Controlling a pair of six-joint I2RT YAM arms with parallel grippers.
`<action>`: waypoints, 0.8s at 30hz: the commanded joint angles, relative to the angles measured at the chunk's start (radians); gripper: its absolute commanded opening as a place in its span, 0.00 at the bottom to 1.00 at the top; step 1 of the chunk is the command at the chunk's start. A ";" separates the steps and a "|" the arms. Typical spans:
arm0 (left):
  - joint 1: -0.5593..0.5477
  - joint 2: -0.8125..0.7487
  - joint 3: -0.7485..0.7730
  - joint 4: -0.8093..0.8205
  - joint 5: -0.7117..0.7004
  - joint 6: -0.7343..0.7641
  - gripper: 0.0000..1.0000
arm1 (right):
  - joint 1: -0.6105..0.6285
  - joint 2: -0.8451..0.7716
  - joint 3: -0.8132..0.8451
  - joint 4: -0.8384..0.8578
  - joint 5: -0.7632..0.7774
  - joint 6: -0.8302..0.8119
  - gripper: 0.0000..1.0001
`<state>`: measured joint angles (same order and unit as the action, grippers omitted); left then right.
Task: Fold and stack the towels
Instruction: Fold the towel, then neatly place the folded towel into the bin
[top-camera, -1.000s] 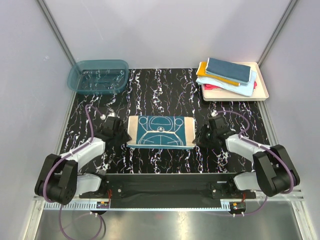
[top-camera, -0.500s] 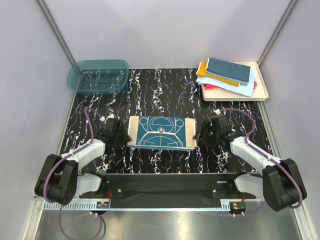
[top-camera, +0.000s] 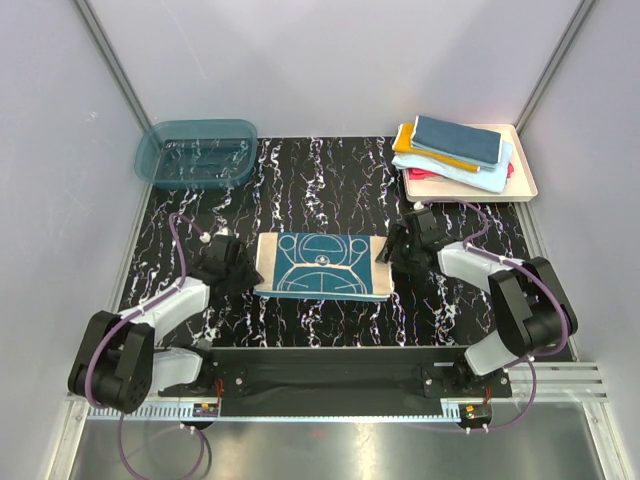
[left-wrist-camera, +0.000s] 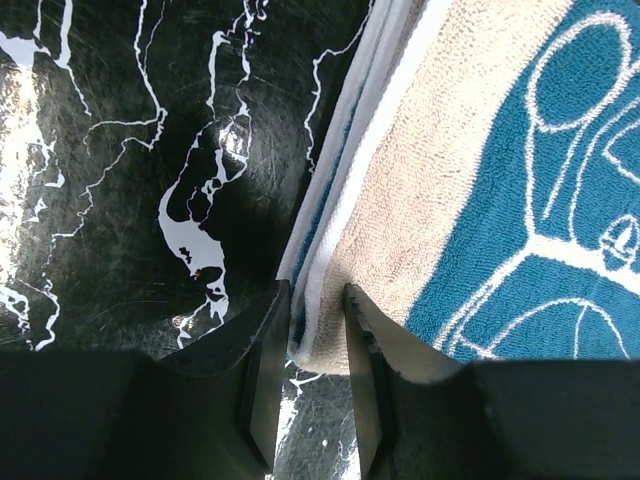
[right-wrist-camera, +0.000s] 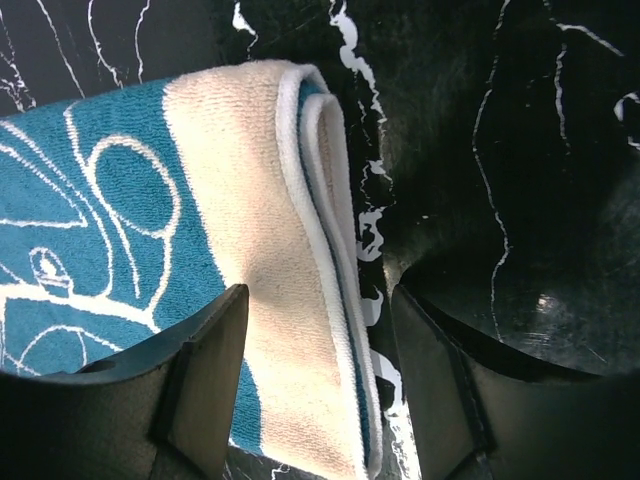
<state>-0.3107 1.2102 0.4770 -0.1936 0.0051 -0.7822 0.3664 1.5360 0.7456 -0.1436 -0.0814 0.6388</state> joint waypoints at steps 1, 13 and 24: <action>-0.002 -0.031 0.022 0.010 0.024 0.017 0.33 | 0.009 0.013 -0.006 0.047 -0.014 -0.021 0.66; -0.001 -0.032 0.018 0.026 0.032 0.001 0.33 | 0.109 0.101 0.007 -0.005 0.075 -0.018 0.63; -0.002 -0.084 0.067 -0.024 0.072 -0.008 0.40 | 0.149 0.148 0.130 -0.195 0.279 -0.039 0.00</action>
<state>-0.3107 1.1706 0.4828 -0.2096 0.0444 -0.7868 0.5034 1.6547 0.8497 -0.1703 0.0635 0.6327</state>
